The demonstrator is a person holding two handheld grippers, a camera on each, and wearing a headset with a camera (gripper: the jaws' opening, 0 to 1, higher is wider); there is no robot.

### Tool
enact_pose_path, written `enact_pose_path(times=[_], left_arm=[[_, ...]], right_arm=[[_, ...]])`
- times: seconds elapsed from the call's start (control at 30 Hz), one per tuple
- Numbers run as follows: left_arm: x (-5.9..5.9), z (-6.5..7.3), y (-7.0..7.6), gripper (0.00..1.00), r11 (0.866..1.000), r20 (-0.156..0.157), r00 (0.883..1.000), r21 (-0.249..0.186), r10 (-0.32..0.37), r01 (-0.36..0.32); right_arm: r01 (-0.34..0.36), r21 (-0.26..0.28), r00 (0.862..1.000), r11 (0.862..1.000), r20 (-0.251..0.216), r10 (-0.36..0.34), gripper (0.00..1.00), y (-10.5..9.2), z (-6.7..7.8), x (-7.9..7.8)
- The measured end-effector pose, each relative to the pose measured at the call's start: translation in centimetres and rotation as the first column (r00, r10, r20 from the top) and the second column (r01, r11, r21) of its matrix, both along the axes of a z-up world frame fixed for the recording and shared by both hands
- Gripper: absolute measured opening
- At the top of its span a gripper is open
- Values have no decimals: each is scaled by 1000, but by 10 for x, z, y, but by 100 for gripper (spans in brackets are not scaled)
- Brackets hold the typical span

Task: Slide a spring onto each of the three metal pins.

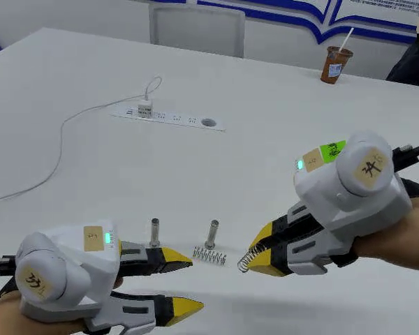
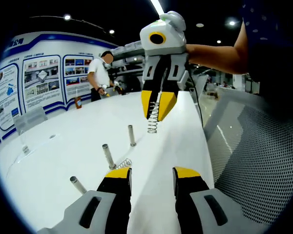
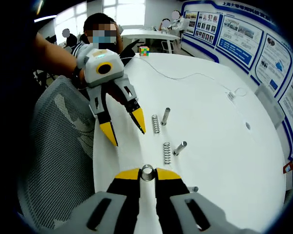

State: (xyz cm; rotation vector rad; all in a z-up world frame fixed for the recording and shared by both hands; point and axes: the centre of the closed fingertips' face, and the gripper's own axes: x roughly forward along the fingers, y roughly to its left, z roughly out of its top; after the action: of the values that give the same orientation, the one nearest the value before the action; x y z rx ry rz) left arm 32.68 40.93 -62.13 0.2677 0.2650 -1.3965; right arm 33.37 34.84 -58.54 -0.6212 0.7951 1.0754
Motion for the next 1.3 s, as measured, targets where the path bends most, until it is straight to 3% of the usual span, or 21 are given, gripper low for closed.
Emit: enact_pose_path(times=[0.33, 0.73, 1.3], left_arm=[[8, -1, 22, 43, 996, -33, 996, -17, 87, -87], [21, 4, 50, 50, 983, -29, 983, -35, 181, -182], [31, 7, 62, 55, 971, -27, 971, -42, 236, -237]], right_arm=[[62, -21, 998, 998, 12, -62, 12, -27, 7, 13], [112, -65, 993, 992, 37, -110, 12, -52, 13, 34], [108, -150, 994, 983, 1, -109, 12, -61, -11, 59]])
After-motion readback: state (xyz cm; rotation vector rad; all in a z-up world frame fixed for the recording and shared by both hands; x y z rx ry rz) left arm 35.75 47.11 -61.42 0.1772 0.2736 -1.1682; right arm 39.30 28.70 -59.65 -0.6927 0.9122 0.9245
